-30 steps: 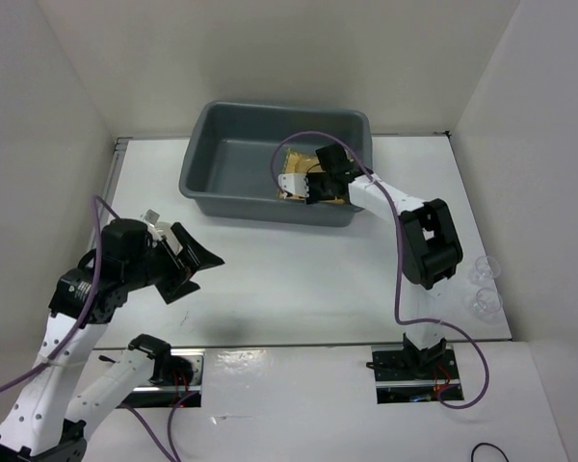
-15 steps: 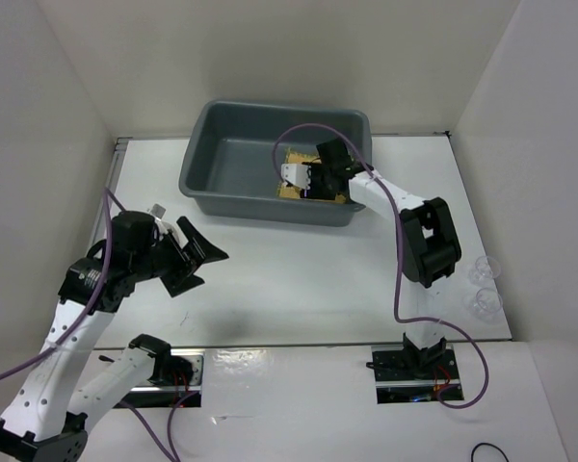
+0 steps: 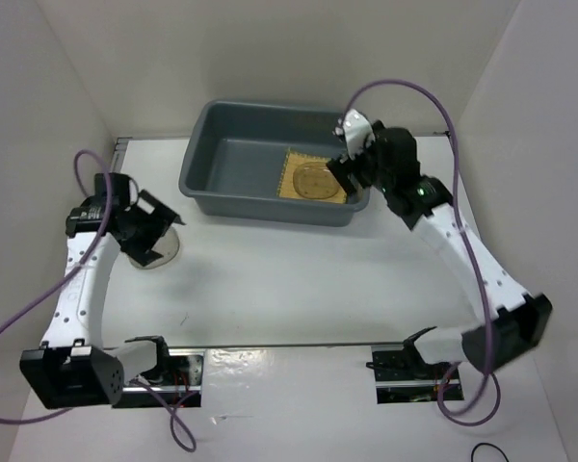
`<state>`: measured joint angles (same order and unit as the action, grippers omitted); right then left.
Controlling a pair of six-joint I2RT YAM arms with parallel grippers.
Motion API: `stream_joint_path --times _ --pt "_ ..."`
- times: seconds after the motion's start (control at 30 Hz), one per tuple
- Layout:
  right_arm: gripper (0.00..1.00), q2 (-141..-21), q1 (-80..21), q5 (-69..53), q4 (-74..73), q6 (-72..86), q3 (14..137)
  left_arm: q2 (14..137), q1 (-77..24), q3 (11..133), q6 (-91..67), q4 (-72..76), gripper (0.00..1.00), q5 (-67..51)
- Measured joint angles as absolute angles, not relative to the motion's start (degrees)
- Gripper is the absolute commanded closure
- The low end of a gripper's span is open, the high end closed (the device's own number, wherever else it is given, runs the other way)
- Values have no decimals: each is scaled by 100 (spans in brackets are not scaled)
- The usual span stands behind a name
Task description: Place the mixed dishes into the plastic bin
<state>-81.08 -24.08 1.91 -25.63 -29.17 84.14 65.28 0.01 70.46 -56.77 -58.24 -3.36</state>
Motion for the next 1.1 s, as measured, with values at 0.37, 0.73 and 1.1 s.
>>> stream_joint_path --times 0.37,0.73,1.1 --pt "2 -5319 -2974 1671 -2902 -1774 4982 7078 2711 6353 -4659 -5422 0 -429" --pt "2 -5017 -2871 2010 -2899 -1566 4331 7981 3293 5695 -4209 -3970 5 -593" --pt "2 -4960 -2934 2040 -2875 -1566 4320 9539 3269 5833 -3223 -3411 22 -751"
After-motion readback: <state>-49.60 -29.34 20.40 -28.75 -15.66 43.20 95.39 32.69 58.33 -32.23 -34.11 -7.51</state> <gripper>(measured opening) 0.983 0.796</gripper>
